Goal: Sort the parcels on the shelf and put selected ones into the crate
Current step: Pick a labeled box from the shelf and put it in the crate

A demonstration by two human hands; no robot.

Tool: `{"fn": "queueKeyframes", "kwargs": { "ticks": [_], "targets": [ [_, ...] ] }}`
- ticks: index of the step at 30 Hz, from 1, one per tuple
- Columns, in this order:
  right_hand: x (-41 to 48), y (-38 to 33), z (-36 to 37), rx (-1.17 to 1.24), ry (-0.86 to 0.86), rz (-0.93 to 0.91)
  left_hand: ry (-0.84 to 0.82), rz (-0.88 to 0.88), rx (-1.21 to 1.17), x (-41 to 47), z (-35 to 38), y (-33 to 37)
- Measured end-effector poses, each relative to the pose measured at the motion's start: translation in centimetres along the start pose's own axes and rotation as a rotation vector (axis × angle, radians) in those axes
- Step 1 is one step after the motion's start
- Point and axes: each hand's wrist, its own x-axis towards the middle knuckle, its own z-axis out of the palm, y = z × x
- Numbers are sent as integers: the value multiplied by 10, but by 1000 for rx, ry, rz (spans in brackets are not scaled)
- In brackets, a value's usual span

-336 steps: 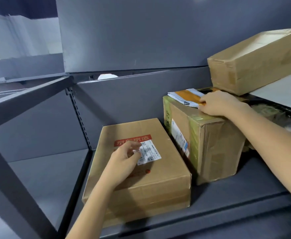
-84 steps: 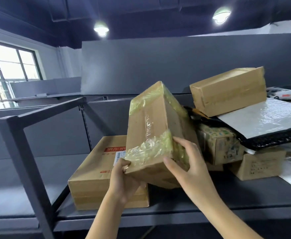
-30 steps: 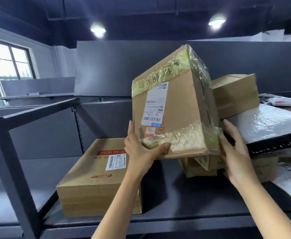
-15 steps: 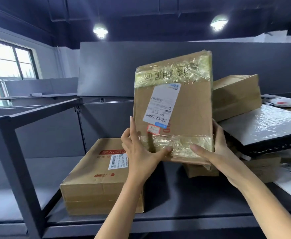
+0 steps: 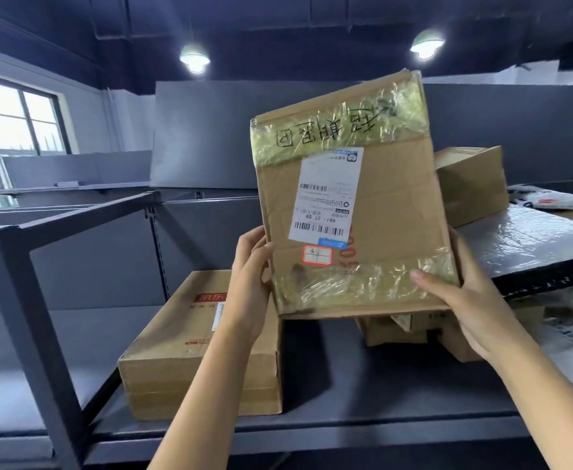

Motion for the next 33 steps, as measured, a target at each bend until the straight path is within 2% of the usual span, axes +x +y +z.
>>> {"fn": "queueKeyframes", "kwargs": {
  "ticks": [3,6,10,14,18,26,33],
  "targets": [
    [1,-5,-9,6,64,-55,-60,0,22,2,6,11],
    [3,-8,-20,10,105,-91,-48,-28,-35,10,10,30],
    [5,-12,-29,-128,119,-193,8,-151,-209,29,2,47],
    [15,-26,-44,-209,102,-265,-33,-312,-377,44,-17,56],
    [32,-47,-55,-240,102,-352,-71,-391,-325,50,-28,56],
    [79,-71,-51,-242,288,-521,-57,-406,-211,43,-19,32],
    [118,-98,-28,-181,205,-496,-128,-359,-195,40,-23,22]
  ]
}}
